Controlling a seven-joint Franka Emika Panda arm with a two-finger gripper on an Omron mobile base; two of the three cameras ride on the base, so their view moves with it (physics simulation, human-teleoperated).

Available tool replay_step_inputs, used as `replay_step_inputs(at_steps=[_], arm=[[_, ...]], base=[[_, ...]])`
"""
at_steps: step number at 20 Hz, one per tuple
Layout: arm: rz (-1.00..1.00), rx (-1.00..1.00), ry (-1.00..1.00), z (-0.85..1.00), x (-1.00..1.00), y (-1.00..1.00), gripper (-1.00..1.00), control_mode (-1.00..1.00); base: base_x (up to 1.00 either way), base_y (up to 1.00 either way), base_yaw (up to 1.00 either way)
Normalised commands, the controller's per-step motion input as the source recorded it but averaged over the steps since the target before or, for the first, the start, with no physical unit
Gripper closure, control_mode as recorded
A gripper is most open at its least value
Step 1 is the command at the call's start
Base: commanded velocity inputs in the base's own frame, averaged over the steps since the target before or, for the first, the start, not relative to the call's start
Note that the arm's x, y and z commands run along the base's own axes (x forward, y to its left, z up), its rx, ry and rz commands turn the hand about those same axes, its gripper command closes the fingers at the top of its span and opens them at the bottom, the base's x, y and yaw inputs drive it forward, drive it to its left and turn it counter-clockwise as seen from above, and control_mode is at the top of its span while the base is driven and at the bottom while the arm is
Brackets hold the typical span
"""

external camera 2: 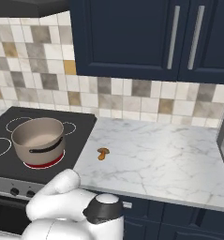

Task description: Turn on the burner for the pot on the stove. Wait thirty seconds for the pot to heat up. Then add the mushroom to the pot.

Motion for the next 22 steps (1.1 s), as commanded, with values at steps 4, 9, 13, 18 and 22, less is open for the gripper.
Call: replay_step_inputs(at_steps=[4, 9, 13, 18, 22], arm=[[-0.04, 0.24, 0.08, 1.00, 0.75, -0.57, -1.00, -1.00], [-0.08, 0.24, 0.16, 1.00, 0.94, -0.38, -1.00, -1.00], [-0.15, 0.24, 0.28, 0.99, 0.95, -0.54, -1.00, -1.00], [-0.23, 0.25, 0.42, 0.52, 0.93, -0.92, -1.00, -1.00], [-0.34, 0.21, 0.54, -0.04, 0.81, -0.92, -1.00, -1.00]], base=[[0.00, 0.00, 0.00], [0.00, 0.00, 0.00], [0.00, 0.00, 0.00], [0.00, 0.00, 0.00], [0.00, 0.00, 0.00]])
